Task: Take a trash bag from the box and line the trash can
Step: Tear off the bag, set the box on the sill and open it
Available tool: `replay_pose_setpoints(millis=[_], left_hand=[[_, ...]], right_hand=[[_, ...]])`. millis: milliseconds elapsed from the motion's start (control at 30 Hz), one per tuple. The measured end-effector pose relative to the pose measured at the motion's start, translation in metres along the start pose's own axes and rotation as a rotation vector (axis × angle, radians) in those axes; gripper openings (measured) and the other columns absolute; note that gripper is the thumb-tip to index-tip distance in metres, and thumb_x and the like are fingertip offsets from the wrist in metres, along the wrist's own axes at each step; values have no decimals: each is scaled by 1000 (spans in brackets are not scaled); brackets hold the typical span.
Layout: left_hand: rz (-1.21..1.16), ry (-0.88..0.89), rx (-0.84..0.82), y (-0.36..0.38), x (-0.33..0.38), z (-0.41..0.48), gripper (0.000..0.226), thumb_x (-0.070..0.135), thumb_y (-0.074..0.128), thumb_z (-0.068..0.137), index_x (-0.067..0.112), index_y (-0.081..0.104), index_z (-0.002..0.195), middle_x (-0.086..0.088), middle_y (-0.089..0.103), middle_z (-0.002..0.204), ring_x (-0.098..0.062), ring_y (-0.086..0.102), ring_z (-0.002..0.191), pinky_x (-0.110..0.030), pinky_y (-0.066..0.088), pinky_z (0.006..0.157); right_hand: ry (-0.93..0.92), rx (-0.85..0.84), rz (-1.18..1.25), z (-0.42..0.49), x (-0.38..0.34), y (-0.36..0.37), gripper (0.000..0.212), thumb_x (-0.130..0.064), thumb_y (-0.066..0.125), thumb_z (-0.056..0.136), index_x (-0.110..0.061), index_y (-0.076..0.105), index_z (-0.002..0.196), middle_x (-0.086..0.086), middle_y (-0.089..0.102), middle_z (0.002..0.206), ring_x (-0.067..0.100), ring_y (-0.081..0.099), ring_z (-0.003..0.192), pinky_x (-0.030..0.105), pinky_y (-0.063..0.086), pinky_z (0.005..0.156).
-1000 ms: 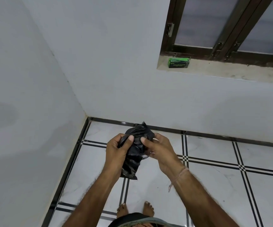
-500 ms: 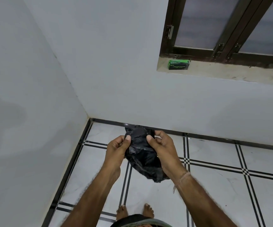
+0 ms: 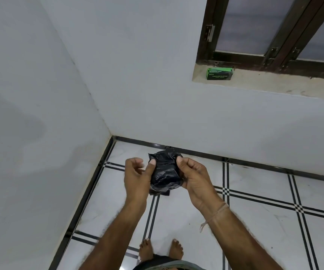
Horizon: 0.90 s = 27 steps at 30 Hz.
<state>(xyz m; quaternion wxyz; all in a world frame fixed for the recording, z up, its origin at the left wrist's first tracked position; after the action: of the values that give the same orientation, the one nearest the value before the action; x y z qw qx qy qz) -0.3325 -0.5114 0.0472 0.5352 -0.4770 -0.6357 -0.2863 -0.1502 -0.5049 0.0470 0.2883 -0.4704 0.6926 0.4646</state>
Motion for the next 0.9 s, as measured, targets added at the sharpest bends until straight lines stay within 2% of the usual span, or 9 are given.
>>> replay_pose_setpoints(millis=[67, 100, 167, 267, 400, 567, 667, 767, 900], left_hand=[[115, 178, 57, -3, 11, -5, 14, 35, 76, 93, 27, 65, 95, 1, 64, 94, -14, 57, 84, -39, 55, 73], [62, 207, -28, 5, 18, -9, 12, 34, 73, 96, 23, 69, 93, -1, 68, 90, -14, 60, 81, -36, 55, 74], [-91, 133, -225, 22, 23, -18, 21, 33, 69, 99, 12, 74, 96, -5, 74, 86, -14, 66, 79, -28, 57, 73], [-220, 32, -347, 36, 21, -20, 32, 31, 68, 98, -1, 71, 102, -20, 74, 95, -19, 70, 88, -32, 59, 82], [-311, -72, -340, 35, 8, -15, 29, 26, 69, 97, -3, 69, 94, -7, 72, 80, -13, 68, 76, -26, 56, 71], [-339, -159, -247, 30, -7, -7, 30, 22, 66, 100, -7, 72, 97, -12, 74, 83, -16, 68, 72, -27, 59, 70], [-309, -178, -208, 16, -16, 2, 26, 25, 62, 102, 4, 73, 90, -3, 75, 76, -9, 67, 68, -24, 57, 69], [-260, -190, -238, 2, -24, 10, 28, 27, 56, 106, 9, 77, 99, -3, 80, 90, -14, 71, 83, -33, 58, 83], [-21, -103, -374, -2, -28, 13, 31, 28, 53, 108, 8, 76, 101, -3, 76, 88, -12, 64, 81, -32, 52, 80]], right_hand=[[-45, 18, -14, -2, -2, 3, 16, -20, 69, 97, -6, 76, 95, 12, 77, 91, 20, 74, 80, 30, 60, 68], [-68, 16, -23, -2, -3, 6, 13, -18, 70, 96, -7, 76, 92, 12, 76, 88, 21, 72, 81, 30, 59, 69], [-77, -4, -25, -3, -2, 12, 10, -15, 72, 95, -7, 74, 89, 14, 72, 89, 26, 68, 86, 35, 59, 77], [-1, -32, 9, -6, 5, 18, 11, -17, 72, 95, -7, 75, 91, 18, 73, 93, 31, 69, 92, 43, 61, 84], [77, -18, 18, -9, 11, 20, 14, -24, 72, 95, -10, 74, 94, 13, 71, 94, 28, 68, 95, 39, 61, 83], [112, 37, 79, -7, 12, 15, 17, -23, 65, 100, -11, 72, 92, 12, 76, 96, 26, 71, 92, 39, 64, 80], [94, 149, 72, 1, 6, -3, 22, -26, 56, 105, -13, 69, 94, 6, 78, 92, 18, 73, 83, 33, 61, 69], [93, 318, 65, 13, 4, -25, 27, -28, 51, 108, -14, 64, 89, 6, 73, 87, 22, 65, 82, 35, 52, 71], [104, 461, 125, 23, 6, -35, 29, -27, 51, 108, -12, 62, 85, 7, 69, 83, 22, 63, 78, 34, 57, 74]])
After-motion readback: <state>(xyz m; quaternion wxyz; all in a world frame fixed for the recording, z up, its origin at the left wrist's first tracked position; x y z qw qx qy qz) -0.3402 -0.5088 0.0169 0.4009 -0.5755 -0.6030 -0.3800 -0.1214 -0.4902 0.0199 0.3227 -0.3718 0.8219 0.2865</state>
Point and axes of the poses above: each hand's wrist, its own z-axis towards the middle knuckle, its own y-axis out of the palm, x = y × z, the point moved 6 cm from there along z, towards the middle knuckle
